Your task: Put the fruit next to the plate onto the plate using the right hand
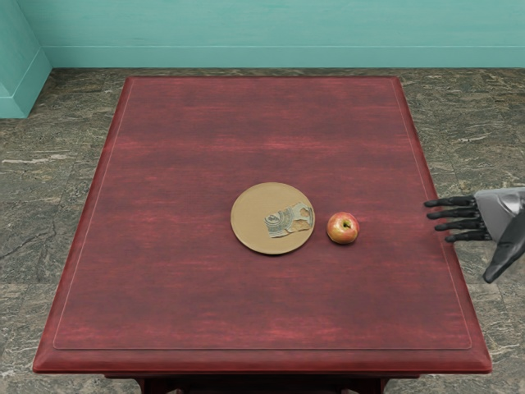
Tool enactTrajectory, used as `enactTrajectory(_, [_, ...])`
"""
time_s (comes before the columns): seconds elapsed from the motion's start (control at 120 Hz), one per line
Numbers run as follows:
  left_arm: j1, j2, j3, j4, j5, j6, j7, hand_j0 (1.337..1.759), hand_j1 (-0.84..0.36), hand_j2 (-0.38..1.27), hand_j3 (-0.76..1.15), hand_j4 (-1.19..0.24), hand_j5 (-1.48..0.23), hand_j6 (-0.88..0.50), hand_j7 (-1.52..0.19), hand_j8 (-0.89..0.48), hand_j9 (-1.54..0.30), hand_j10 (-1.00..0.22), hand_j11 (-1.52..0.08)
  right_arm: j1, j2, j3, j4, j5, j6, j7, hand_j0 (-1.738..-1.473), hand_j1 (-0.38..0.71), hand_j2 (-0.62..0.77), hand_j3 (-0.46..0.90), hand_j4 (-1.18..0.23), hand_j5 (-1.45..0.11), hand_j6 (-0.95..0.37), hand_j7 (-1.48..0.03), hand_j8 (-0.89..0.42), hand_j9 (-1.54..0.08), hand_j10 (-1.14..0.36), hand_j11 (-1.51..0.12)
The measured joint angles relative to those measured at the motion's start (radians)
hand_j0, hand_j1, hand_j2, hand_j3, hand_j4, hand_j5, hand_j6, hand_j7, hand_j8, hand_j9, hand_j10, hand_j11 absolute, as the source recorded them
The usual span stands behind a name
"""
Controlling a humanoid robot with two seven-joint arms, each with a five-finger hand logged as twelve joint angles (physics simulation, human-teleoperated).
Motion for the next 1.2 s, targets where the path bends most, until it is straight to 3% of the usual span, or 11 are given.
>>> enactTrajectory(0.192, [0.0,0.0,0.0,0.0,0.0,0.0,0.0,1.658,0.34,0.0,0.0,-0.01,-0.01,-0.01,-0.01,-0.01,-0.01,-0.01,-0.01,0.043,0.001,0.008,-0.011,-0.04,-0.06,-0.04,-1.658,-0.35,0.0,0.0,0.0,0.0,0.0,0.0,0.0,0.0,0.0,0.0])
enactTrajectory(0.283, [0.0,0.0,0.0,0.0,0.0,0.0,0.0,1.658,0.34,0.0,0.0,-0.01,-0.01,-0.01,-0.01,-0.01,-0.01,-0.01,-0.01,0.092,0.037,0.052,-0.009,-0.249,-0.082,-0.045,-1.658,-0.35,0.0,0.0,0.0,0.0,0.0,0.0,0.0,0.0,0.0,0.0])
enactTrajectory(0.408, [0.0,0.0,0.0,0.0,0.0,0.0,0.0,1.658,0.34,0.0,0.0,-0.01,-0.01,-0.01,-0.01,-0.01,-0.01,-0.01,-0.01,0.163,0.179,0.08,0.002,-0.603,-0.096,-0.056,-1.658,-0.35,0.0,0.0,0.0,0.0,-0.01,0.0,0.0,0.0,0.0,0.0])
enactTrajectory(0.483, [0.0,0.0,0.0,0.0,0.0,0.0,0.0,1.658,0.34,0.0,0.0,-0.01,-0.01,-0.01,-0.01,-0.01,-0.01,-0.01,-0.01,0.179,0.249,0.081,0.007,-0.726,-0.108,-0.066,-1.658,-0.35,0.0,0.0,0.0,0.0,-0.01,0.0,-0.01,0.0,0.0,0.0])
enactTrajectory(0.808, [0.0,0.0,0.0,0.0,0.0,0.0,0.0,1.658,0.34,0.0,0.0,-0.01,-0.01,-0.01,-0.01,-0.01,-0.01,-0.01,-0.01,0.12,0.312,0.076,0.009,-0.795,-0.206,-0.113,-1.658,-0.35,0.0,0.0,-0.01,0.0,-0.01,0.0,-0.01,0.0,0.0,0.0])
enactTrajectory(1.033, [0.0,0.0,0.0,0.0,0.0,0.0,0.0,1.658,0.34,0.0,0.0,-0.01,-0.01,-0.01,-0.01,-0.01,-0.01,-0.01,-0.01,-0.04,0.321,0.081,0.064,-0.796,-0.495,-0.001,-1.658,-0.34,0.0,0.0,-0.01,-0.01,-0.01,-0.01,-0.01,-0.01,-0.01,-0.01])
enactTrajectory(1.2, [0.0,0.0,0.0,0.0,0.0,0.0,0.0,1.658,0.34,0.0,0.0,-0.01,-0.01,-0.01,-0.01,-0.01,-0.01,-0.01,-0.01,-0.097,0.327,0.086,0.088,-0.79,-0.549,0.027,-1.658,-0.34,0.0,0.0,-0.01,-0.01,-0.01,-0.01,-0.01,-0.01,-0.01,-0.01])
